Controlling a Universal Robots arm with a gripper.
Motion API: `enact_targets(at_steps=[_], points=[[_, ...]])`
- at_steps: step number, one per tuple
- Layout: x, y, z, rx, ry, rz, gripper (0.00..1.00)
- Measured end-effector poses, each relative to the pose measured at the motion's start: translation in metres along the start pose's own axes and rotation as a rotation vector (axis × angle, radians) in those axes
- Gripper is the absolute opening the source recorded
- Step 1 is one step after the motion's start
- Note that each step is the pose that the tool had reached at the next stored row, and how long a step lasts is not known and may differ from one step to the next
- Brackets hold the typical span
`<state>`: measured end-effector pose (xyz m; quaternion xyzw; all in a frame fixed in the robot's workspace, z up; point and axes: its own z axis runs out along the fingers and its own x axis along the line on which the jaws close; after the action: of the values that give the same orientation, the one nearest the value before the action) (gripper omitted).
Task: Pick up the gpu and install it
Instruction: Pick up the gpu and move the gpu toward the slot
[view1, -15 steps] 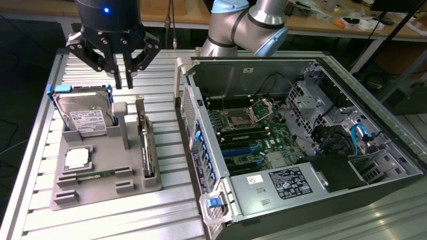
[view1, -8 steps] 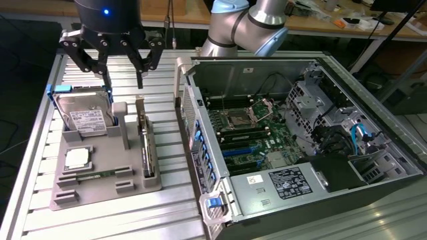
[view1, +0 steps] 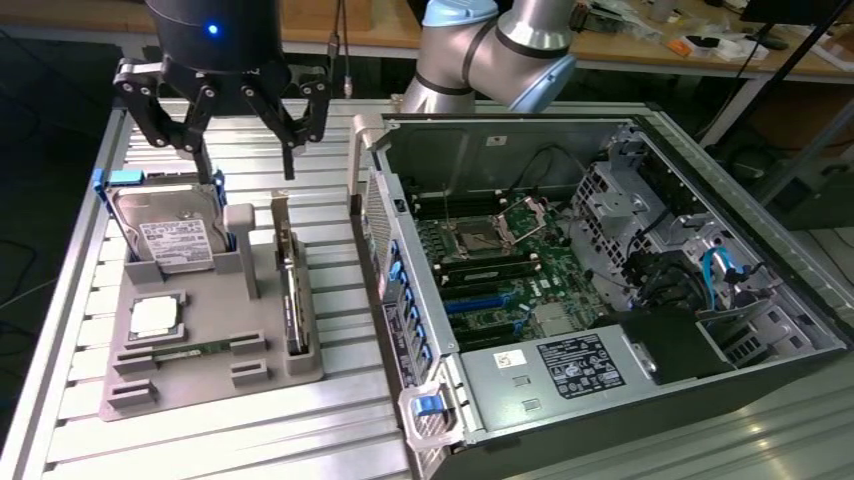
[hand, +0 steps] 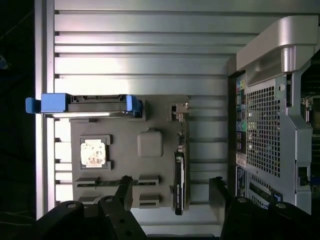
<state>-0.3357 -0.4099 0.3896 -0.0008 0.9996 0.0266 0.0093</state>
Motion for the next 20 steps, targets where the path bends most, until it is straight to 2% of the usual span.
enact_targets(at_steps=[6,13,17,20], points=[[-0.002,-0.0214,0.0037,0.0,0.0,0.0,0.72],[-0.011,-0.0316,0.0071,0.0001,0.001,0.0,0.72],[-0.018,-0.0346,0.0115,0.0,0.0015,0.0,0.72],[-0.019,-0.0356,0.017,0.0,0.0016,0.0,0.72]])
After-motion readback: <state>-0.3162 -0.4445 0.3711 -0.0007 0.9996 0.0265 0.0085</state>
